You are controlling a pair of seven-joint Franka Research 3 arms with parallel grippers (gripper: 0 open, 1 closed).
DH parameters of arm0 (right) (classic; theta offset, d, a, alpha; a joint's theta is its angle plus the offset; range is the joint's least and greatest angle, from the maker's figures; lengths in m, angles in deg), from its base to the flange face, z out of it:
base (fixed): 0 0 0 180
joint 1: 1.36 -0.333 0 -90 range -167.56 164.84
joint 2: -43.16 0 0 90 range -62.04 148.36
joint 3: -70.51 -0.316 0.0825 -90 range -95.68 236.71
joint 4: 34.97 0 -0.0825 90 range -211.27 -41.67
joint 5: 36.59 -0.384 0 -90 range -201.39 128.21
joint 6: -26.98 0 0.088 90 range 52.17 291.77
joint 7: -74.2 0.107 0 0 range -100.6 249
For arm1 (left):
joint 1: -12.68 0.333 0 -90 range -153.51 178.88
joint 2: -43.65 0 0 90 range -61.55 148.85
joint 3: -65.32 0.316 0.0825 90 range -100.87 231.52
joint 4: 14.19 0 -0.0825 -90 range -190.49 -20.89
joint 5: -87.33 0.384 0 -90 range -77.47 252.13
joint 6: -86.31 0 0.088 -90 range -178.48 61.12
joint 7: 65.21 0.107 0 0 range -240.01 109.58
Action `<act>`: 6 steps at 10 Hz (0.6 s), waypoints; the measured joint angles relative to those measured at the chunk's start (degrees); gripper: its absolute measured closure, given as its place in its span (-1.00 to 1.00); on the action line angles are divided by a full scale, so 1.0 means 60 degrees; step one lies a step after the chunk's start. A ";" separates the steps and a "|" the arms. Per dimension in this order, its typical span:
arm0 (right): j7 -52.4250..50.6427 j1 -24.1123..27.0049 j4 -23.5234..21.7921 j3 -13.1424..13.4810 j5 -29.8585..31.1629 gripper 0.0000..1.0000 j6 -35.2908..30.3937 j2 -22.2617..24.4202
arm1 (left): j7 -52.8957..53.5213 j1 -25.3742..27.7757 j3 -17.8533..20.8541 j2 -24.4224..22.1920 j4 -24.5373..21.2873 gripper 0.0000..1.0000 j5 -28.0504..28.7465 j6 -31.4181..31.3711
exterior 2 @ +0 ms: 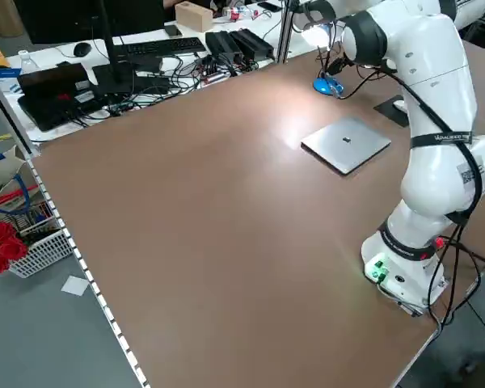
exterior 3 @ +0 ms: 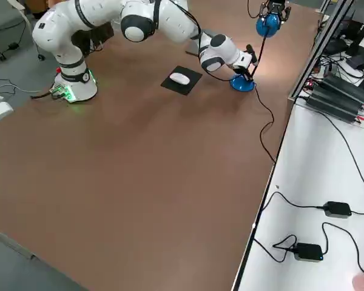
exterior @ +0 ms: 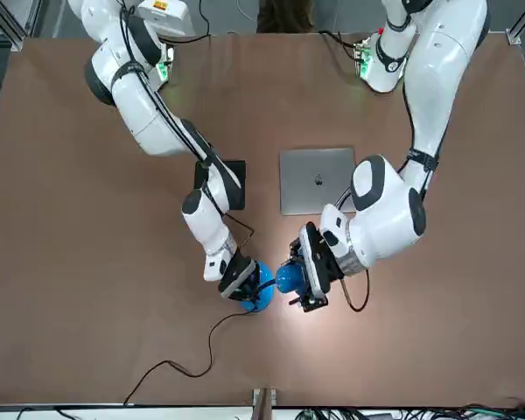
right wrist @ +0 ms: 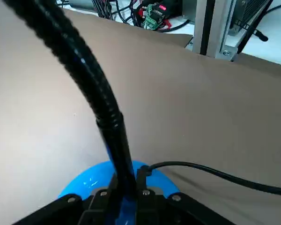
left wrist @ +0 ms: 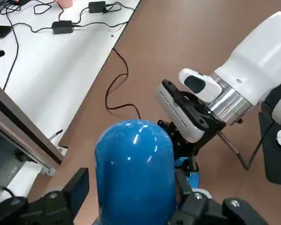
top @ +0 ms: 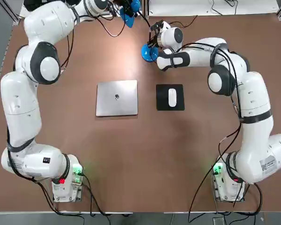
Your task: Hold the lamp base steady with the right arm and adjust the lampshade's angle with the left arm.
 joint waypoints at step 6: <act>0.0000 -0.0004 0.0000 0.0006 0.0000 0.69 0.0007 0.0000 | -0.0007 -0.0088 0.0012 0.0014 0.0000 -0.37 -0.0296 -0.0001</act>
